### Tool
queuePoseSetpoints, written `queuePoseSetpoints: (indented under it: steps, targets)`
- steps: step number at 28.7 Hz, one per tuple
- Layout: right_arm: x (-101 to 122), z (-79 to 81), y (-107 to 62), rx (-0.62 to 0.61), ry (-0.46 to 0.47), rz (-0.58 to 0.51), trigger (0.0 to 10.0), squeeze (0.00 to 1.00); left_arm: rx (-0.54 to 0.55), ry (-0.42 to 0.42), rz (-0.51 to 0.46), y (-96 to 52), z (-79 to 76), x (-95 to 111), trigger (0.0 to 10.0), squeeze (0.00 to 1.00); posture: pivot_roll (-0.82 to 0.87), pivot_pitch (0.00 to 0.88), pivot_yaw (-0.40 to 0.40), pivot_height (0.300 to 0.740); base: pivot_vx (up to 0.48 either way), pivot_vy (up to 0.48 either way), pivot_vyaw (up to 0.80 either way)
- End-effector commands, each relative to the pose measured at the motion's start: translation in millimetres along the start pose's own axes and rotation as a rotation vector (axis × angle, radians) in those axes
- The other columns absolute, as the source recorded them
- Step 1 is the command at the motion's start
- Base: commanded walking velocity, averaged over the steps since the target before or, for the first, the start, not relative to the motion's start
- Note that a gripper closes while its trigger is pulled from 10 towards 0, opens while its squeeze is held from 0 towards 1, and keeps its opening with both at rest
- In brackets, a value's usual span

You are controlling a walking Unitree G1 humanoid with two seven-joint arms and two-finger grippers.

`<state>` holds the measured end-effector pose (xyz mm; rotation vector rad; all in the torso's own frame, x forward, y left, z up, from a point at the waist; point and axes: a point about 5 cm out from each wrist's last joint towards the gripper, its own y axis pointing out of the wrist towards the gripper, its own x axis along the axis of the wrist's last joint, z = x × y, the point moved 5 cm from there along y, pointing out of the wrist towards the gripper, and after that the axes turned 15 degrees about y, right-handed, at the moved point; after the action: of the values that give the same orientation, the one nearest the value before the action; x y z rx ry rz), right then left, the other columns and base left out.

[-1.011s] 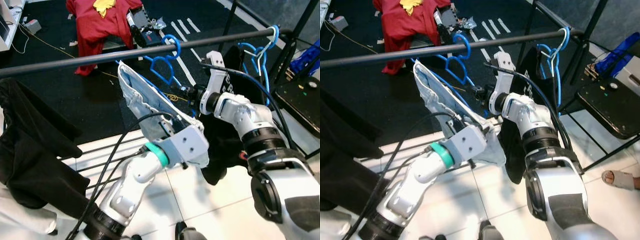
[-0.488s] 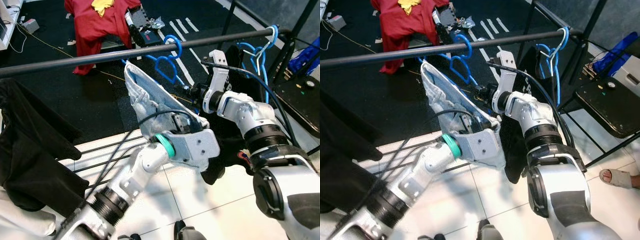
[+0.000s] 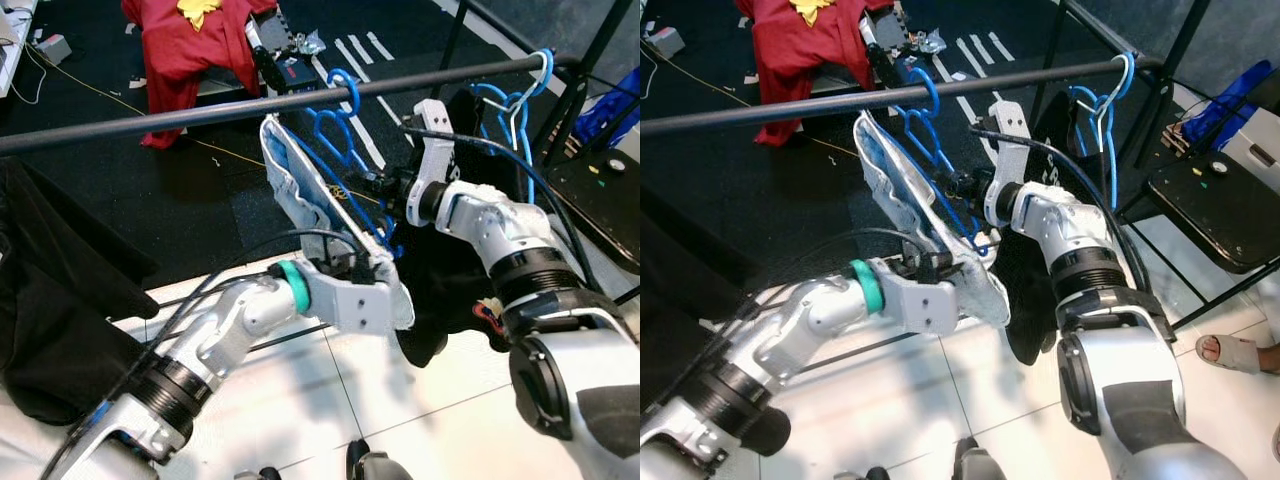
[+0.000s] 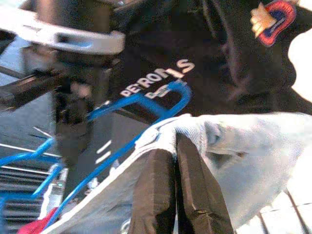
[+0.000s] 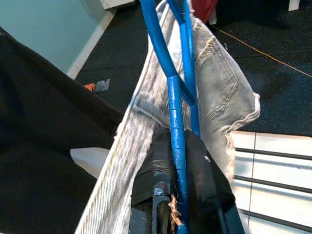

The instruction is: Hang hanger

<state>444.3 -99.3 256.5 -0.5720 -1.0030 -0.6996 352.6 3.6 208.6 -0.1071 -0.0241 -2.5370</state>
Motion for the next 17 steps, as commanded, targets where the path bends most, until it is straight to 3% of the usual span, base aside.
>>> queuePoseSetpoints:
  steps: [1, 6, 12, 17]
  targets:
    - [-4, -4.3, -0.3, -0.024, -0.003, 0.016, 10.0, 0.00, 0.004, 0.026, -0.047, 2.2, 1.5, 10, 10.0, 0.00, -0.18, 0.195, 0.046, 0.740, 0.000, 0.000, 0.00]
    - [-5, -6.0, -1.7, -0.027, 0.001, 0.015, 10.0, 0.00, 0.019, 0.006, -0.057, 0.4, 3.5, 10, 10.0, 0.00, -0.19, 0.196, 0.050, 0.740, 0.000, 0.000, 0.00]
    - [-3, -5.6, -0.3, -0.034, 0.002, 0.003, 10.0, 0.00, 0.009, -0.173, -0.184, -0.1, -17.7, 58, 10.0, 0.00, -0.19, 0.197, 0.052, 0.740, 0.000, 0.000, 0.00]
    - [-2, -5.7, -0.1, -0.033, -0.002, 0.005, 10.0, 0.00, 0.000, -0.185, -0.198, -0.1, -24.1, 65, 10.0, 0.00, -0.19, 0.199, 0.047, 0.740, 0.000, 0.000, 0.00]
